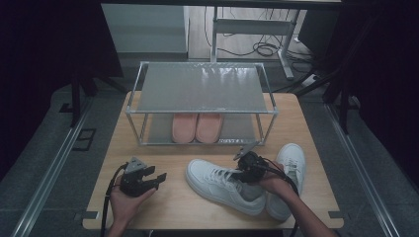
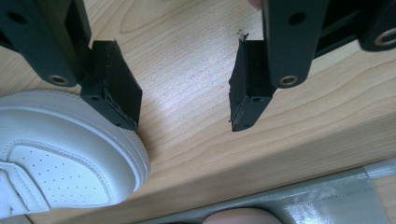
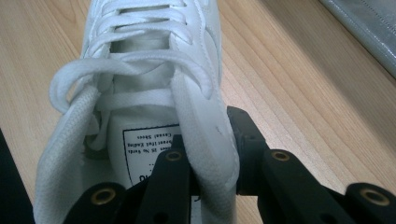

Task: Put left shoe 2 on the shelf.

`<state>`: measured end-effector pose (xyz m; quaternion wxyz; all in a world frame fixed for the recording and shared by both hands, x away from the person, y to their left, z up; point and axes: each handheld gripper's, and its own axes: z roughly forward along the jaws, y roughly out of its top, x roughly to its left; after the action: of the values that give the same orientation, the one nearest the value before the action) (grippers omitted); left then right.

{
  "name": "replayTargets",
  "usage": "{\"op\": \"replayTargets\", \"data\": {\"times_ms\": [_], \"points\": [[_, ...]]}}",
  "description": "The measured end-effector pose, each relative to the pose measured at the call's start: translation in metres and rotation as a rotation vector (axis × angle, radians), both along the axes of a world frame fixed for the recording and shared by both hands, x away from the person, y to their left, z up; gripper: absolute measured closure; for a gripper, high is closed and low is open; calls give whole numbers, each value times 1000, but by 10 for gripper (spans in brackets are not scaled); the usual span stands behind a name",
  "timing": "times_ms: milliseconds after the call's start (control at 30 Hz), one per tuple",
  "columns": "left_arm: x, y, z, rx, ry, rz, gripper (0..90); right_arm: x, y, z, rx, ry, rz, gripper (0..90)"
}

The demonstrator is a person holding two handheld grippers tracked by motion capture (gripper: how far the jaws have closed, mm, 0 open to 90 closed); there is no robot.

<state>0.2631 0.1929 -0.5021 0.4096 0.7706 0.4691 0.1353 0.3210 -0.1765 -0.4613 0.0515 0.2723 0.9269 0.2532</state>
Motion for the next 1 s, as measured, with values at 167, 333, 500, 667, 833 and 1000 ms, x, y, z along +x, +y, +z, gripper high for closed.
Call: {"op": "replayTargets", "data": {"times_ms": [167, 333, 500, 667, 833, 1000], "points": [[0, 0, -1, 1, 3, 1, 445, 1, -2, 2, 51, 4, -8, 806], [0, 0, 0, -1, 1, 2, 445, -2, 2, 9, 97, -20, -10, 810], [-1, 2, 1, -2, -2, 5, 445, -4, 2, 13, 124, -48, -22, 811], [0, 2, 1, -1, -3, 5, 445, -3, -5, 21, 164, -78, -58, 811], [0, 0, 0, -3, 0, 7, 445, -6, -14, 32, 208, -101, -65, 811], [0, -2, 0, -4, -1, 3, 445, -11, -18, 43, 239, -128, -59, 811]]}}
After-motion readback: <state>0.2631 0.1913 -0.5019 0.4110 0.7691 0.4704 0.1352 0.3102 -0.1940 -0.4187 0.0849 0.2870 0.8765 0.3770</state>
